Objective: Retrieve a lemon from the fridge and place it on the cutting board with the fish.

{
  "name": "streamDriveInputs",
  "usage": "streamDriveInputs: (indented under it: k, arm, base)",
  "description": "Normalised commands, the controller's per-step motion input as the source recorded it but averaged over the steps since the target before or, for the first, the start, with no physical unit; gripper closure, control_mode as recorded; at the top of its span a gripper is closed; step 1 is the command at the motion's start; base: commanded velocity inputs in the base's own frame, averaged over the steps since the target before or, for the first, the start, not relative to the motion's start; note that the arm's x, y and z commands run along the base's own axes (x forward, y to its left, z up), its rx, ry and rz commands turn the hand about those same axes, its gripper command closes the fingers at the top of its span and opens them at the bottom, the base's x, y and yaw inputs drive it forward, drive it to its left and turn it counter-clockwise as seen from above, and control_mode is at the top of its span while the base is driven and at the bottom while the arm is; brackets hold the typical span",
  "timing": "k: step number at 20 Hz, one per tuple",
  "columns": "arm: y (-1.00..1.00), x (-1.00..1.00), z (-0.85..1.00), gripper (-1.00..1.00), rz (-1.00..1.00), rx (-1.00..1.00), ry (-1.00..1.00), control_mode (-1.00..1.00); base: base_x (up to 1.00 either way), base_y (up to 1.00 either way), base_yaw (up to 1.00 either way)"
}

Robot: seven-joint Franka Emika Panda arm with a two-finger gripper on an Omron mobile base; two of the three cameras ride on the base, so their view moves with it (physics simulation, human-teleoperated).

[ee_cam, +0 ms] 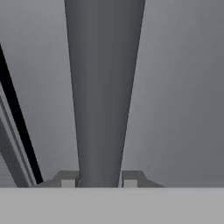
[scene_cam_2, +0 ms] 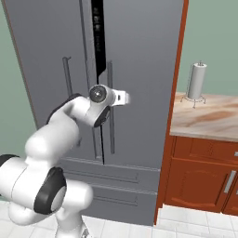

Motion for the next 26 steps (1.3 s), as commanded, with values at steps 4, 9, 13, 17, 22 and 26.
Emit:
streamDriveInputs:
  k: [4, 9, 13, 17, 22, 26]
  arm:
    - [-0.69, -0.98, 0.08, 1.0, 0.0, 0.01, 0.08, -1.0]
    - [-0.97, -1.0, 0.22, 1.0, 0.0, 0.07, 0.08, -1.0]
    - [-1.0, -1.0, 0.38, 1.0, 0.0, 0.1, 0.16, -1.0]
    - [-0.97, -1.0, 0.32, 1.0, 0.0, 0.09, 0.15, -1.0]
    - [-0.34, -0.77, 0.05, 1.0, -0.04, 0.01, 0.09, -1.0]
    - [0.17, -0.73, 0.0, -1.0, -0.06, -0.03, 0.0, -1.0]
  base:
    - [0.0, 0.0, 0.0]
    - [0.0, 0.0, 0.0]
    - [0.0, 0.0, 0.0]
    - [0.0, 0.0, 0.0]
    - [0.0, 0.0, 0.0]
    - [0.0, 0.0, 0.0]
